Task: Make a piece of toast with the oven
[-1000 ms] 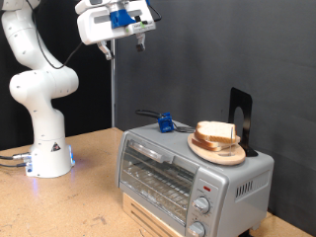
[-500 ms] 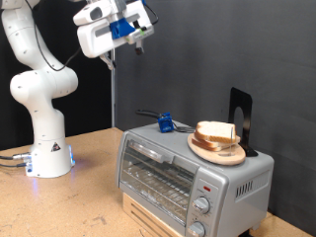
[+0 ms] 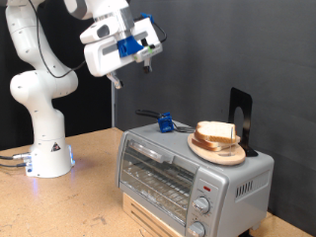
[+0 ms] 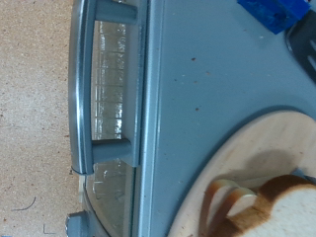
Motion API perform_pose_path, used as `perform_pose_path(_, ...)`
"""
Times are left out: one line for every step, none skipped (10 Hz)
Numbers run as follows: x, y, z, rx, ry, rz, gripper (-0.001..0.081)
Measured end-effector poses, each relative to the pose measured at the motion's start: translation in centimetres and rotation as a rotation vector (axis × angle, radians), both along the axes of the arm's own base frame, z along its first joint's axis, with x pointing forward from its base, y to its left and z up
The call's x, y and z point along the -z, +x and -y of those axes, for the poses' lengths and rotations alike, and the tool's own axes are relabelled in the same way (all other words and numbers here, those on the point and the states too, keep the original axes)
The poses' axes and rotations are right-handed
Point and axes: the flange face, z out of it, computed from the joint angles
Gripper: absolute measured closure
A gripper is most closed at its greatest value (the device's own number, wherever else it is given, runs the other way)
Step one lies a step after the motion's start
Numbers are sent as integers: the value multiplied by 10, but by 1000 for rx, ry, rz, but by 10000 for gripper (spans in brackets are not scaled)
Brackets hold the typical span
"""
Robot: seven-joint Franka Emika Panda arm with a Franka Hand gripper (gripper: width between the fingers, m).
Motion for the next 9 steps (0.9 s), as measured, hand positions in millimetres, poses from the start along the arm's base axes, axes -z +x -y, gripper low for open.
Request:
perform_pose_path(8,1,2,5,-6,3,-3)
perform_pose_path(14,2,3,12,-10,5,-3)
perform_pose_path(18,3,4,17,-14,8,-3)
perform_pose_path(18,3,4,17,-11,6,-3)
perform_pose_path(14,2,1,7,21,11,-3)
perform_pose_path(6,-1,1,1,72,15,-3)
perform_pose_path(3,-4,5,7,91,15,-3)
perform_pose_path(11,-6,8,15,85,1,-3)
perform_pose_path(25,-6,10,22,72,-19,-3)
